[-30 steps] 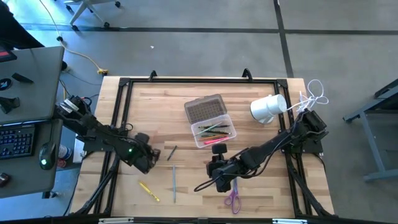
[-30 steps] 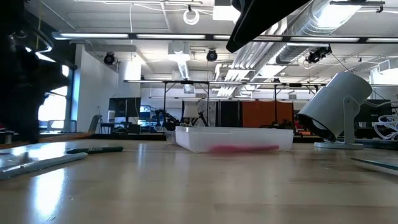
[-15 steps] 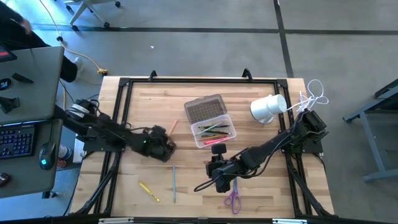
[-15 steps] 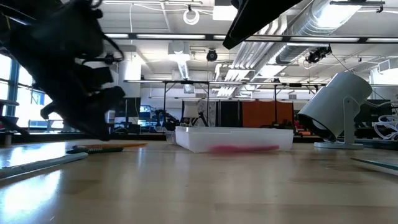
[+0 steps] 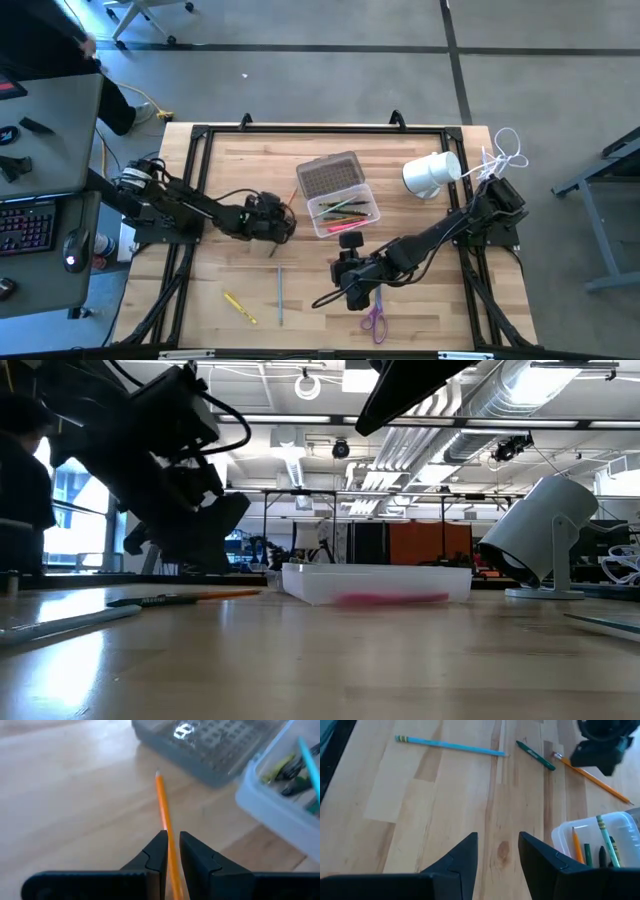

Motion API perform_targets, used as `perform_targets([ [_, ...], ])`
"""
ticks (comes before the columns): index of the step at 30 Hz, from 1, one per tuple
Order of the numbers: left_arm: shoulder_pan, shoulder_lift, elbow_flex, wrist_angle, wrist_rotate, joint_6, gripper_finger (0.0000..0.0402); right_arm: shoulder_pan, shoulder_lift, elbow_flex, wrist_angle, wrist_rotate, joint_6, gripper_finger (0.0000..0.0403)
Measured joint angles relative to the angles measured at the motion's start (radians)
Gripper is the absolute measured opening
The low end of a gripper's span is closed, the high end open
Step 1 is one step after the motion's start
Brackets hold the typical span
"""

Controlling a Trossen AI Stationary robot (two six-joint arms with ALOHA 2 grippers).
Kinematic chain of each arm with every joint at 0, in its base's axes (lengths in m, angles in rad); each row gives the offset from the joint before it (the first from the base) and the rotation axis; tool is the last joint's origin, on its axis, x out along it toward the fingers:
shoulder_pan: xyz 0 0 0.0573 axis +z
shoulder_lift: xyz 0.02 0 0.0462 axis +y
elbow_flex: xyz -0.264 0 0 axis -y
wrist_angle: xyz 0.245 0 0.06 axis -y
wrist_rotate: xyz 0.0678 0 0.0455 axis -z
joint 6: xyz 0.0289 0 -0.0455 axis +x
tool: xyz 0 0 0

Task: Pick & place school supplies into a supply box
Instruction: Put the orange pencil into the gray supply box

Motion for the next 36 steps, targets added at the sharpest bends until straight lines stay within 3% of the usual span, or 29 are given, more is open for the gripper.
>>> perform_targets([
  [8,0.056,0.007,0.0,0.078,0.013,0.12,0.0088,0.0,0.0,0.0,-0.001,0.0,0.0,0.0126],
  [14,0.086,0.11,0.003,0.177,0.056,0.121,0.0088,0.0,0.0,0.0,-0.001,-0.001,0.0,0.0126],
  [19,0.096,0.218,0.005,0.274,0.0,0.127,0.009,0.0,0.0,0.0,-0.002,-0.001,0.0,0.0126],
  [30,0.095,0.277,0.004,0.286,-0.002,0.124,0.0187,0.0,0.0,0.0,-0.001,0.0,-0.006,0.0126],
  [36,0.095,0.278,0.003,0.303,-0.008,0.141,0.0193,0.001,0.0,0.0,-0.001,-0.001,-0.005,0.0126],
])
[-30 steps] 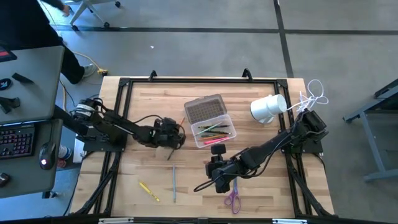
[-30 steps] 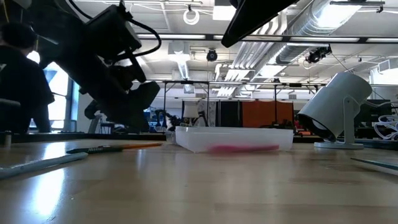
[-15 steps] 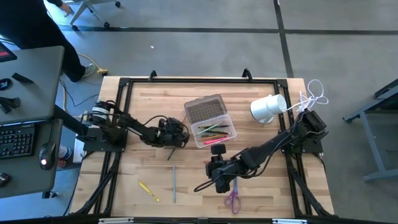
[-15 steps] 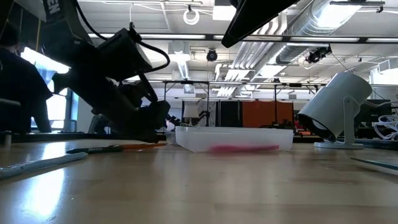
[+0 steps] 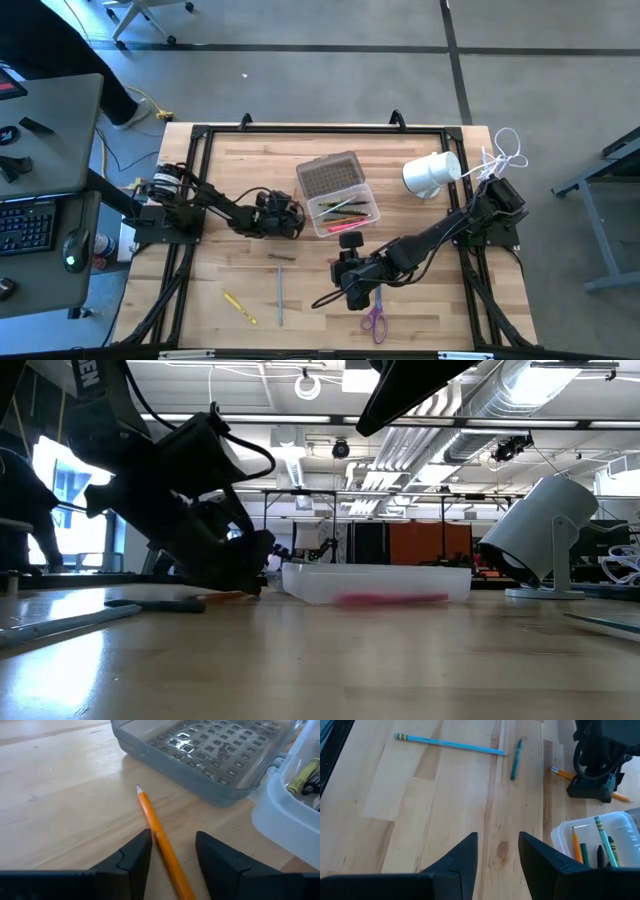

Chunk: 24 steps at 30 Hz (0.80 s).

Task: Pick & place school supplies into a supply box
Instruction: Put the orange pencil into the gray supply box

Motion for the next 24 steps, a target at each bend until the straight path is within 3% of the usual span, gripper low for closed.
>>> perform_targets([
  [14,0.058,0.091,0.002,0.074,-0.049,-0.017,0.0141,0.001,0.0,0.0,0.0,0.0,0.008,0.0126],
  [24,0.061,0.126,0.002,0.126,-0.085,-0.02,0.0053,0.002,0.0,0.0,-0.001,-0.001,0.008,0.0126],
])
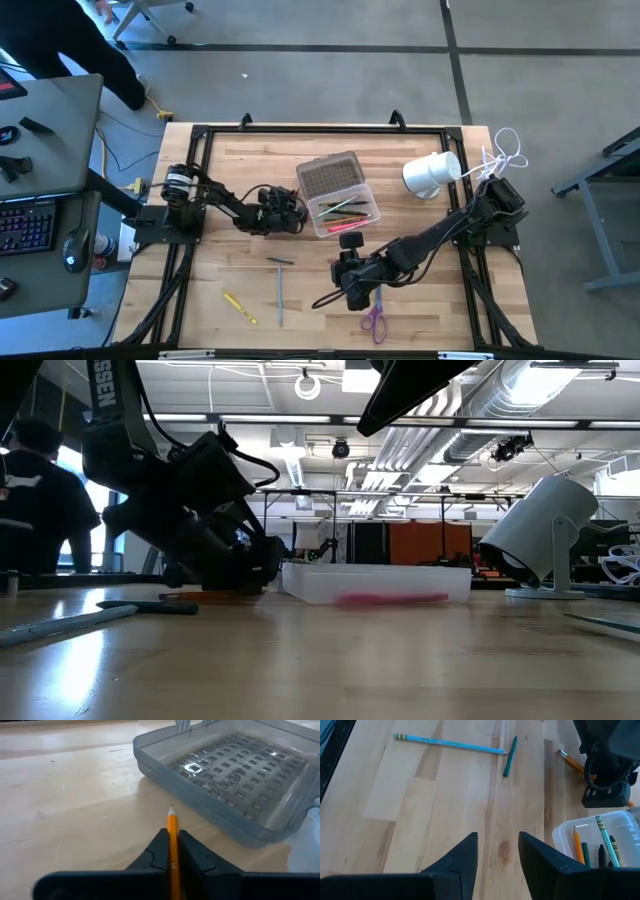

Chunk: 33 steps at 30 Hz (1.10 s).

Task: Pick & place school supplies into a supply box
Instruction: Put the orange pencil into the gray supply box

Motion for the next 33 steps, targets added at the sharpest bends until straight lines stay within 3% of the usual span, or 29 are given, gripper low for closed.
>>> perform_targets([
  [10,0.0,-0.141,-0.006,-0.074,0.108,0.094,0.0042,0.0,0.0,0.0,-0.001,-0.003,0.0,0.0126],
  [18,-0.005,-0.405,-0.011,-0.26,0.082,0.177,0.0039,0.0,0.0,0.0,-0.001,-0.04,0.0,0.0126],
  [24,-0.039,-0.591,-0.008,-0.138,0.146,0.387,0.0039,0.0,0.0,0.0,0.001,-0.038,0.0,0.0126],
  [29,-0.047,-0.592,-0.006,0.07,0.416,0.553,0.0039,0.0,0.0,0.0,0.001,-0.037,0.0,0.0126],
  [33,-0.042,-0.489,0.032,0.091,0.418,0.559,0.0039,0.0,0.0,0.0,0.008,-0.036,0.001,0.0126],
])
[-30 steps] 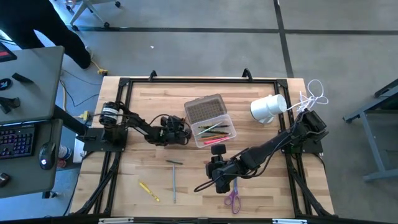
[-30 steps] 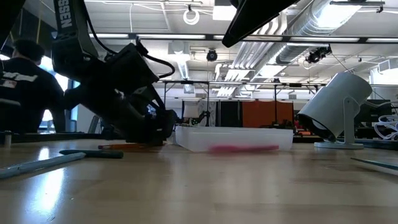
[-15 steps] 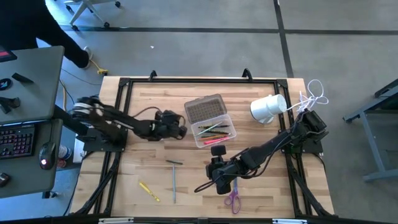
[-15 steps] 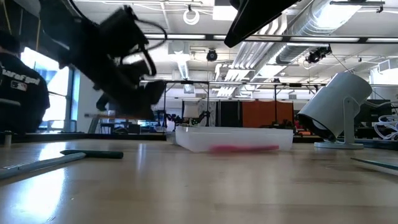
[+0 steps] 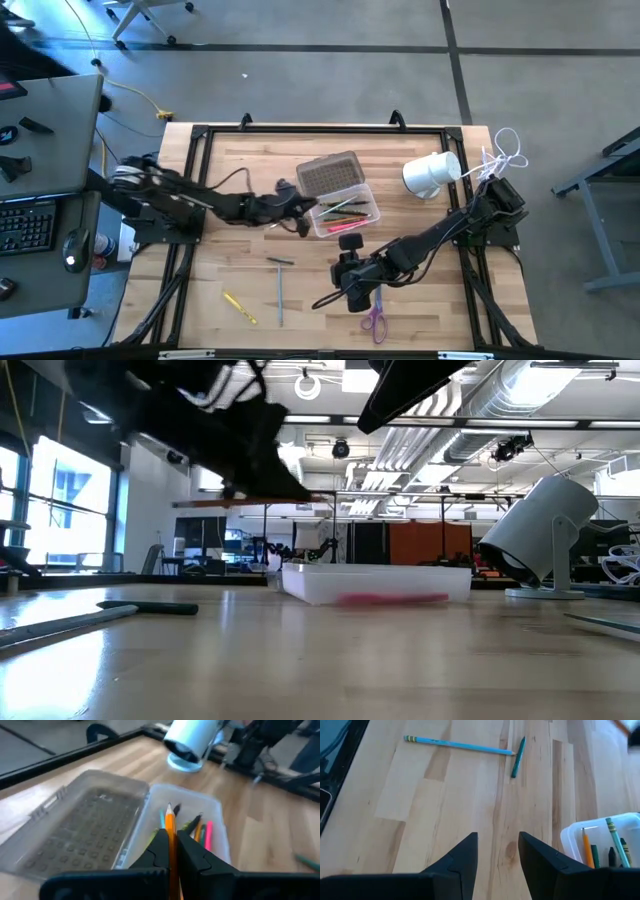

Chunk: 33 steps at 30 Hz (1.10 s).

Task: Pick & place school supplies into a supply box
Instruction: Put the orange pencil into the gray supply box

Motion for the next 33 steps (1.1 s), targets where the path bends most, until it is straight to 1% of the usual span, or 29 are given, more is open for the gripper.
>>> perform_targets([
  [3,0.023,0.088,0.077,0.01,0.07,0.019,0.0039,0.0,0.0,0.0,0.004,-0.001,0.0,0.0126],
  [6,0.052,0.186,0.189,-0.004,0.124,0.035,0.0039,0.0,0.0,0.0,0.01,-0.001,-0.003,0.0126],
  [9,0.084,0.265,0.329,-0.107,0.16,0.049,0.0039,0.0,0.0,0.0,0.008,-0.001,-0.003,0.0126],
  [12,0.116,0.348,0.474,-0.255,0.189,0.041,0.0039,0.0,0.0,0.0,0.005,-0.001,-0.003,0.0126],
  [14,0.13,0.414,0.556,-0.323,0.19,0.028,0.0043,0.0,0.0,0.0,-0.005,-0.002,-0.003,0.0126],
  [16,0.136,0.469,0.624,-0.363,0.199,0.018,0.0051,0.001,0.0,0.0,-0.008,-0.01,-0.001,0.0126],
  [19,0.14,0.537,0.705,-0.381,0.214,0.016,0.0057,0.002,0.0,0.0,-0.012,-0.022,-0.001,0.0126],
  [23,0.139,0.596,0.761,-0.43,0.197,0.011,0.0057,0.007,0.0,0.0,-0.017,-0.025,0.001,0.0126],
  [26,0.14,0.599,0.767,-0.475,0.184,-0.02,0.0061,0.015,0.0,0.0,-0.016,-0.022,0.002,0.0126],
  [29,0.14,0.597,0.769,-0.515,0.18,-0.025,0.0076,0.022,0.0,0.0,-0.015,-0.022,0.001,0.0126],
  [33,0.14,0.597,0.769,-0.511,0.18,-0.006,0.0107,0.026,0.0,0.0,-0.012,-0.022,0.006,0.0126],
])
